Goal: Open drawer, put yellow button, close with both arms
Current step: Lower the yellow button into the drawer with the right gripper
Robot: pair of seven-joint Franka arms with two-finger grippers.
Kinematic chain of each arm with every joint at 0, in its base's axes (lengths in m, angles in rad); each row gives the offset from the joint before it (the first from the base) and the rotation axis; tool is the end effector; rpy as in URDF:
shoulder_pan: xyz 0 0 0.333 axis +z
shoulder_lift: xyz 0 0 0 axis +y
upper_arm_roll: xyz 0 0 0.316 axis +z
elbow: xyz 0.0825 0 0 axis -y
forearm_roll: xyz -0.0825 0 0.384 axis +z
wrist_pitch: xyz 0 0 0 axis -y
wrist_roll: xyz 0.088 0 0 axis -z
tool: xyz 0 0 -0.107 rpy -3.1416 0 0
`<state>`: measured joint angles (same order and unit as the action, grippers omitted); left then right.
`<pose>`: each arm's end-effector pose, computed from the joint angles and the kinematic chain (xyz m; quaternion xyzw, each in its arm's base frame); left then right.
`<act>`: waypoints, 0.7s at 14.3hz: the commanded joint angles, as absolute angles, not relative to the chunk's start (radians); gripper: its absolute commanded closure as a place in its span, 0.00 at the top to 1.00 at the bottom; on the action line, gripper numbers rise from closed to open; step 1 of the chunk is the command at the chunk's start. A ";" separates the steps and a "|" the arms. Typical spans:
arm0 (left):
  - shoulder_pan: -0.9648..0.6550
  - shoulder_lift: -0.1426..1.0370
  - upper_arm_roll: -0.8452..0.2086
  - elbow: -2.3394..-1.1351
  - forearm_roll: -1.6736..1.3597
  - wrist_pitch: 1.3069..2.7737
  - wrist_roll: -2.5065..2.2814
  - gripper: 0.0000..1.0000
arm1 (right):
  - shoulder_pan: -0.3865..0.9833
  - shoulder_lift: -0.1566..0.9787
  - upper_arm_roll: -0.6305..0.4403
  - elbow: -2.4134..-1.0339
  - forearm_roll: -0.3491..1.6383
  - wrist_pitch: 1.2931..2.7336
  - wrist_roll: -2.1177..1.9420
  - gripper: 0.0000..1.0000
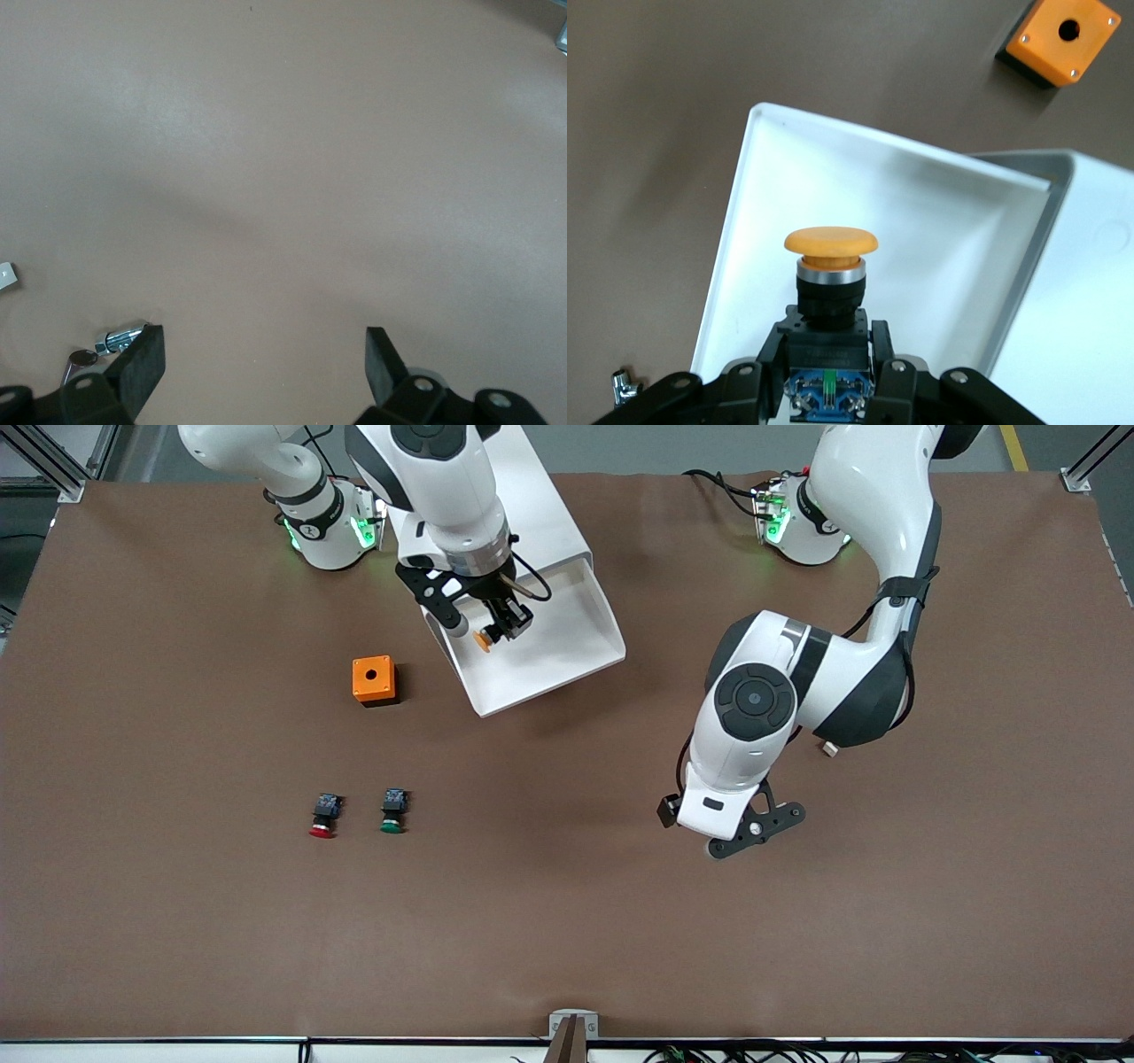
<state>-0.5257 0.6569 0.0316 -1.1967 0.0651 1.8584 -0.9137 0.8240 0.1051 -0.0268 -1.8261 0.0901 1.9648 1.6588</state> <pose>0.6498 -0.3512 0.3988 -0.9798 -0.1959 -0.0284 0.0295 0.4114 0.4303 0.4767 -0.9007 0.4321 0.0325 0.0294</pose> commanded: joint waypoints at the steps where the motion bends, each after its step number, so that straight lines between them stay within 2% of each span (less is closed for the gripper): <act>1: -0.522 0.620 0.023 -1.239 0.081 1.856 -0.899 0.99 | 0.865 0.179 -0.040 -1.747 0.072 1.956 1.742 0.00; 10: -0.522 0.620 0.023 -1.239 0.081 1.855 -0.899 0.99 | 0.896 0.244 -0.040 -1.704 0.069 1.959 1.822 0.00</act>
<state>-0.5257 0.6564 0.0316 -1.2027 0.0651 1.8584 -0.9137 0.8816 0.2310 -0.0281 -1.7321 0.0850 1.9669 1.7875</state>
